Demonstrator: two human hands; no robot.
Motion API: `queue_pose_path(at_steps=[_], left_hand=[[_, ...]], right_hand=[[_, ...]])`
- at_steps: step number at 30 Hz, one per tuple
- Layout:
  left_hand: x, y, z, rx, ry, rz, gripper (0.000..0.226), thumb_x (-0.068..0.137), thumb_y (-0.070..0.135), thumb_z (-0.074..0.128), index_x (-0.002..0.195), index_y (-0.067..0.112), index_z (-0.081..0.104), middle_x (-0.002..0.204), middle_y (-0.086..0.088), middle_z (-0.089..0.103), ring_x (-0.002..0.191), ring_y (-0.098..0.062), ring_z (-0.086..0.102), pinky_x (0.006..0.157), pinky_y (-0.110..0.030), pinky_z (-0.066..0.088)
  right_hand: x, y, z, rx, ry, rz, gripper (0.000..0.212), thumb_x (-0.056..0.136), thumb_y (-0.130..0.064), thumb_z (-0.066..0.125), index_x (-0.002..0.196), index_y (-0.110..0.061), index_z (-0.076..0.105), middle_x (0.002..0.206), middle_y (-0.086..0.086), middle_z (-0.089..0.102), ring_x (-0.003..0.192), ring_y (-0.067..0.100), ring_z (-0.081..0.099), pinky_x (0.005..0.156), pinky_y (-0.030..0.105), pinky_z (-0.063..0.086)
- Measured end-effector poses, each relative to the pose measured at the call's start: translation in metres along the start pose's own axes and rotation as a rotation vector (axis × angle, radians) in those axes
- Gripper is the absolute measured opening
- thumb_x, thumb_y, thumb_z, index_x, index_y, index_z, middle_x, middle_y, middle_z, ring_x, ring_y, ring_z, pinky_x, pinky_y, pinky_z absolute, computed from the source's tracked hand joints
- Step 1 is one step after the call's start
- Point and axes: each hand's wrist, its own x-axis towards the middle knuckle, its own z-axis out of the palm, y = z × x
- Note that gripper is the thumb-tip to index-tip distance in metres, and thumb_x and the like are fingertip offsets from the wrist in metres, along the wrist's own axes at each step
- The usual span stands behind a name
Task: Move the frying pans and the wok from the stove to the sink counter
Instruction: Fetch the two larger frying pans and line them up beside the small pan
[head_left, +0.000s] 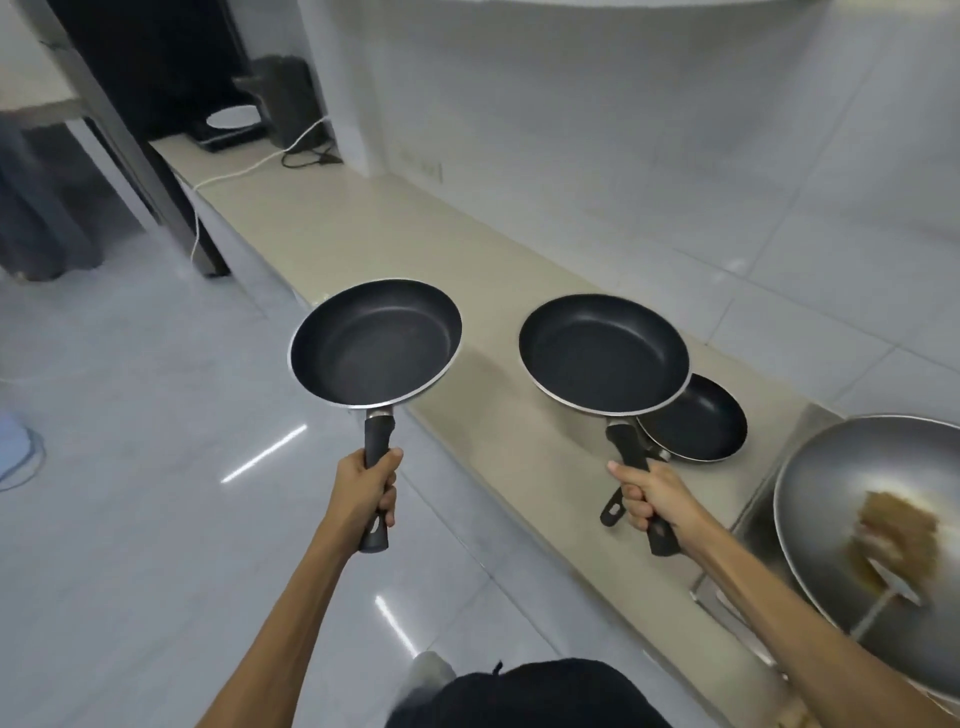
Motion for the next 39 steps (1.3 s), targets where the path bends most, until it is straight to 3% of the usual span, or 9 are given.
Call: queue_pose_path(at_steps=[10, 20, 26, 39], left_hand=[[0.181, 0.040, 0.014, 0.079, -0.245, -0.053, 0.031, 0.099, 0.023, 0.060, 0.078, 0.008, 0.044, 0.047, 0.000, 0.040, 0.033, -0.015, 0.037, 0.033, -0.027, 0.041], [0.324, 0.067, 0.014, 0.236, -0.481, 0.009, 0.036, 0.100, 0.032, 0.058, 0.079, 0.007, 0.044, 0.047, 0.003, 0.042, 0.031, -0.015, 0.038, 0.033, -0.029, 0.042], [0.369, 0.054, 0.022, 0.229, -0.559, -0.050, 0.045, 0.103, 0.045, 0.046, 0.098, 0.001, 0.055, 0.052, 0.006, 0.047, 0.032, -0.012, 0.038, 0.032, -0.027, 0.043], [0.408, 0.043, 0.034, 0.278, -0.632, -0.112, 0.052, 0.104, 0.048, 0.037, 0.099, -0.001, 0.055, 0.053, 0.004, 0.050, 0.033, -0.012, 0.039, 0.032, -0.026, 0.042]], right_hand=[[0.058, -0.018, 0.032, -0.010, 0.165, 0.034, 0.056, 0.096, -0.026, 0.067, 0.047, -0.022, 0.039, 0.038, 0.002, 0.031, 0.028, 0.016, 0.029, 0.033, 0.022, 0.029], [0.114, -0.026, 0.111, 0.201, 0.356, 0.041, 0.046, 0.091, -0.032, 0.071, 0.058, -0.017, 0.043, 0.044, 0.004, 0.033, 0.030, 0.015, 0.032, 0.033, 0.024, 0.034], [0.144, -0.017, 0.148, 0.249, 0.443, 0.052, 0.046, 0.097, -0.032, 0.067, 0.063, -0.014, 0.041, 0.045, 0.005, 0.033, 0.031, 0.016, 0.032, 0.034, 0.025, 0.034], [0.193, -0.003, 0.167, 0.247, 0.521, 0.098, 0.056, 0.088, -0.057, 0.069, 0.058, -0.017, 0.043, 0.044, 0.006, 0.039, 0.032, 0.019, 0.036, 0.037, 0.026, 0.040]])
